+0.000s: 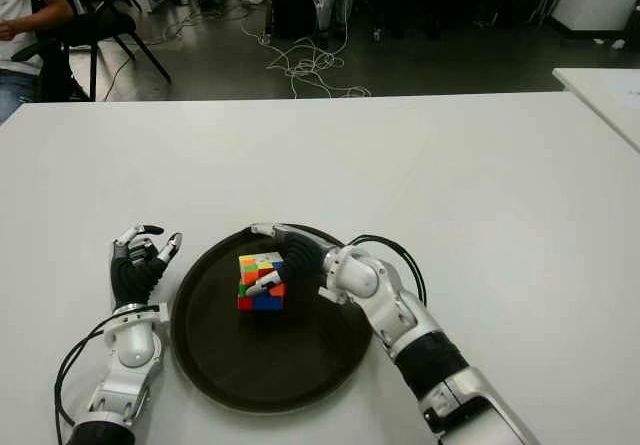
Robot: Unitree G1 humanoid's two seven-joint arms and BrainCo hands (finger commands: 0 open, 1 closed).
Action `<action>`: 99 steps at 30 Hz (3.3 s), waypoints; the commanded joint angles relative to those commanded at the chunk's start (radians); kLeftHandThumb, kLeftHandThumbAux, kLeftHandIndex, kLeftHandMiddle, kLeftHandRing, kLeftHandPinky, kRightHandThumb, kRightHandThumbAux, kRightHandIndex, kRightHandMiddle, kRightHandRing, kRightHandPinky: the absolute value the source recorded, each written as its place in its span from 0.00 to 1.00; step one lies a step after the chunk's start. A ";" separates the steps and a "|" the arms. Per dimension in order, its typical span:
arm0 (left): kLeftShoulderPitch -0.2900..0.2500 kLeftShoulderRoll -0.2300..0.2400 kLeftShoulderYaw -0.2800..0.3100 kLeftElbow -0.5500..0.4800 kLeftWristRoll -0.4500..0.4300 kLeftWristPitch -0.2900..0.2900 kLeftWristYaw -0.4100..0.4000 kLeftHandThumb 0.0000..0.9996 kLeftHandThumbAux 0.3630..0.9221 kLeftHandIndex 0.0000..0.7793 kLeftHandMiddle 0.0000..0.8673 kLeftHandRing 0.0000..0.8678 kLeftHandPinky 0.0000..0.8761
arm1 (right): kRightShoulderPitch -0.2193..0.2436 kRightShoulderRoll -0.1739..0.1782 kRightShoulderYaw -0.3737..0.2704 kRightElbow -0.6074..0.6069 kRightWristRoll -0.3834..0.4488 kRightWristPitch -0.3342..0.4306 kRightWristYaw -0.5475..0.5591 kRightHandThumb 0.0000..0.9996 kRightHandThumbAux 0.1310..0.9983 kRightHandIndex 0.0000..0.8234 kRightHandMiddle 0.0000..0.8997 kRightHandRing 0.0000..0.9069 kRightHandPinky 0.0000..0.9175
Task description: Pick up the Rubik's Cube and put it in the plate
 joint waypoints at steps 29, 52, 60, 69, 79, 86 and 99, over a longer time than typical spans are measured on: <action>-0.006 -0.010 0.017 0.027 -0.027 -0.066 -0.008 0.72 0.60 0.57 0.94 0.96 0.95 | 0.010 0.008 -0.094 0.014 0.109 -0.047 -0.019 0.00 0.62 0.01 0.04 0.01 0.00; -0.007 -0.002 0.008 0.016 -0.005 -0.034 -0.017 0.72 0.60 0.57 0.94 0.95 0.94 | 0.012 -0.053 -0.180 -0.123 0.152 -0.096 -0.035 0.00 0.57 0.03 0.07 0.05 0.01; -0.009 0.000 0.006 0.011 -0.001 -0.014 -0.026 0.72 0.60 0.57 0.94 0.96 0.94 | 0.004 -0.063 -0.197 -0.051 0.128 -0.227 -0.112 0.00 0.57 0.00 0.02 0.01 0.00; -0.006 -0.005 0.005 -0.001 0.010 0.004 -0.014 0.72 0.60 0.57 0.94 0.96 0.94 | -0.001 -0.065 -0.250 0.018 0.173 -0.356 -0.166 0.00 0.58 0.00 0.01 0.00 0.00; -0.012 -0.004 0.004 0.011 0.010 -0.014 -0.009 0.72 0.60 0.57 0.94 0.96 0.95 | -0.001 -0.082 -0.301 0.145 0.156 -0.445 -0.249 0.00 0.62 0.00 0.00 0.00 0.00; -0.016 -0.002 0.005 0.018 0.007 -0.032 -0.004 0.72 0.60 0.57 0.94 0.96 0.95 | 0.014 -0.085 -0.317 0.292 0.122 -0.532 -0.359 0.00 0.65 0.00 0.00 0.00 0.00; -0.032 0.002 0.019 0.068 -0.010 -0.077 -0.008 0.72 0.60 0.57 0.93 0.95 0.94 | 0.092 -0.110 -0.344 0.376 0.092 -0.552 -0.496 0.00 0.71 0.00 0.02 0.01 0.00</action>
